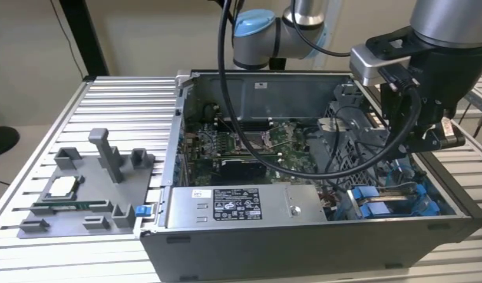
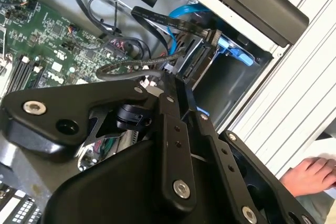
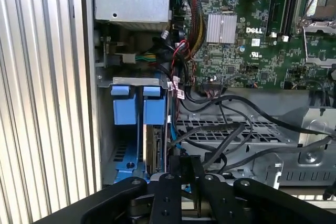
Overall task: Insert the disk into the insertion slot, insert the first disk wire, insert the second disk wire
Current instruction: 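Insert the first disk wire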
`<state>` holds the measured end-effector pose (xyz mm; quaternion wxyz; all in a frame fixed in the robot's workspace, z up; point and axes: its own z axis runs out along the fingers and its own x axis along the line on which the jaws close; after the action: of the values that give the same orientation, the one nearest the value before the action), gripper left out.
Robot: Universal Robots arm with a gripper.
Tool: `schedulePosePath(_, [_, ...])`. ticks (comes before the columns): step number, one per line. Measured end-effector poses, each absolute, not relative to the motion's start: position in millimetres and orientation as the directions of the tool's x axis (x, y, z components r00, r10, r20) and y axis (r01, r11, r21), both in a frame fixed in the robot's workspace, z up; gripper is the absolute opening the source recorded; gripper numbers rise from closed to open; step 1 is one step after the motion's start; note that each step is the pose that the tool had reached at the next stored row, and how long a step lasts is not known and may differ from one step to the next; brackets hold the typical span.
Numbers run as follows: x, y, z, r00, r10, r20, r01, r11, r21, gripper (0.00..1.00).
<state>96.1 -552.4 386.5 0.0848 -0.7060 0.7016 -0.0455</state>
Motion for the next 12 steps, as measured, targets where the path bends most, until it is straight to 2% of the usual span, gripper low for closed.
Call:
schedulePosePath(5, [96.3, -554.2, 386.0, 0.011, -0.998, -0.055, -0.984, -0.001, -0.18, 0.0])
schedulePosePath(12, [97.4, -564.1, 382.0, 0.006, -0.998, -0.055, -0.99, 0.002, -0.144, 0.0])
